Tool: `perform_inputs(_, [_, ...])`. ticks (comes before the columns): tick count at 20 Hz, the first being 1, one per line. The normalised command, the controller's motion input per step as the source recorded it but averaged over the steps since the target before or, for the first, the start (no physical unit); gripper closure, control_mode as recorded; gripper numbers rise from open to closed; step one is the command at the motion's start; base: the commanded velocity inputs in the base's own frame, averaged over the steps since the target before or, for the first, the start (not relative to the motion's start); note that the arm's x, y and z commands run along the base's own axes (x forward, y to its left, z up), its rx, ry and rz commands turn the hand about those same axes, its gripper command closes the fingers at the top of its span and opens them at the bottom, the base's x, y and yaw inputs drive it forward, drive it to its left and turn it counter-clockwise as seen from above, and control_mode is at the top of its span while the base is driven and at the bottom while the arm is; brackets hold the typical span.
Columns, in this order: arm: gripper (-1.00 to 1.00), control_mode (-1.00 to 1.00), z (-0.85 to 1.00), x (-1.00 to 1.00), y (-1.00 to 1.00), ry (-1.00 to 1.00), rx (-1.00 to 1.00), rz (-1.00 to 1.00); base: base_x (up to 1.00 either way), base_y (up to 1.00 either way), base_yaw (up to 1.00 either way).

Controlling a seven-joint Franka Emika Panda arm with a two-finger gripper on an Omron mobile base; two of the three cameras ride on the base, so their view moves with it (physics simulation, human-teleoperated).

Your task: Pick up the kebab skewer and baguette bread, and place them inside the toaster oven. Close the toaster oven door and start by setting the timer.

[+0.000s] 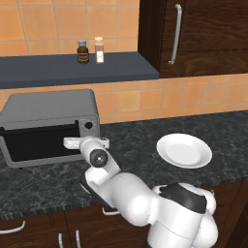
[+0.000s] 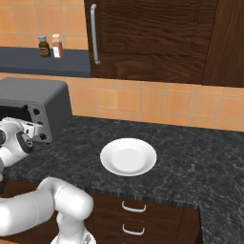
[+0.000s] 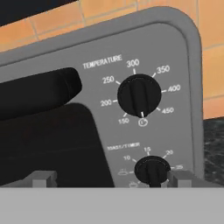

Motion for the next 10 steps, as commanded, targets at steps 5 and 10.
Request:
perform_inputs(5, [-1.0,-1.0,-0.24,0.0,-0.22,0.0,0.01,0.01,0.0,0.0,0.0])
perform_inputs(10, [-1.0,-1.0,-0.1,0.07,-0.03,-0.08,0.0,0.04,0.0,0.0,0.0])
